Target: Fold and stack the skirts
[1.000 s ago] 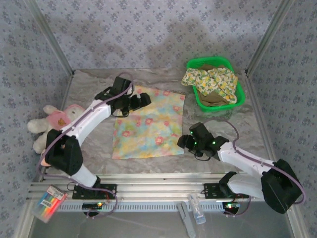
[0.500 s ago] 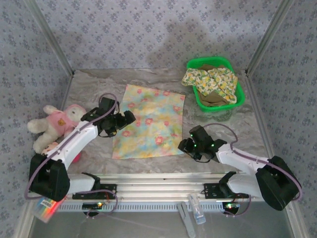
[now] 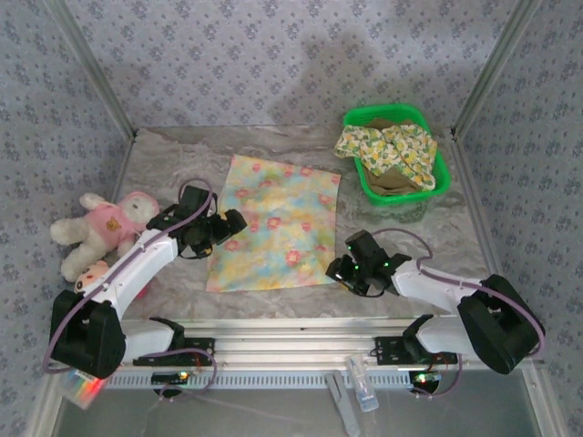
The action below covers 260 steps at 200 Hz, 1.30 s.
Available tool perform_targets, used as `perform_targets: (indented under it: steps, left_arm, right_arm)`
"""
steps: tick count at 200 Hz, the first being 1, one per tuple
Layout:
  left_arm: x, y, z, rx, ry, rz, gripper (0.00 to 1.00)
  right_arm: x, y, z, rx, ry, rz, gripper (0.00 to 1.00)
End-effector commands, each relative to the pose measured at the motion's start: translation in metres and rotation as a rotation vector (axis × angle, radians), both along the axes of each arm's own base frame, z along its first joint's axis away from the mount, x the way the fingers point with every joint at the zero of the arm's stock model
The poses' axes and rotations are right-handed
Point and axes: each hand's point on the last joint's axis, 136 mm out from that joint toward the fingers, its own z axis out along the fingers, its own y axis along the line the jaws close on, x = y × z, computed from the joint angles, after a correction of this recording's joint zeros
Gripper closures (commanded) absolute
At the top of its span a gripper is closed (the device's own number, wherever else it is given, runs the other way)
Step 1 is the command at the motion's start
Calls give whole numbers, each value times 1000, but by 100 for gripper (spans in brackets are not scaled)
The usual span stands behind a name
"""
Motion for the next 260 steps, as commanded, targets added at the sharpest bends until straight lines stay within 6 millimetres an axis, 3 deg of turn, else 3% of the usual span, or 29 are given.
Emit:
perform_targets:
  steps: [1,40,126,173,192,217,244,260]
  left_arm:
    - [2,2,8,-14,-36,12,0]
    - [-6,5,7,-13,-33,23,0]
    - [-30,17,-7,-17,3,64,0]
    - [-47,27,-14,-9,10,93,0]
    - [-58,35,-21,19,36,100,0]
    - [-91,53,-39,90,142,109,0]
    - [-121,65,-52,123,235,119,1]
    - [-131,65,-60,112,256,116,14]
  right_arm:
    - [3,13,3,56,-11,25,57]
    - [6,12,10,68,-42,15,59]
    - [1,11,2,82,-24,-3,60]
    - [-1,12,-6,96,-2,-15,77]
    - [-1,12,-7,96,-2,-11,89]
    - [2,9,-3,99,-38,-27,100]
    - [6,5,6,102,-96,-39,100]
    - [7,4,8,95,-105,-41,100]
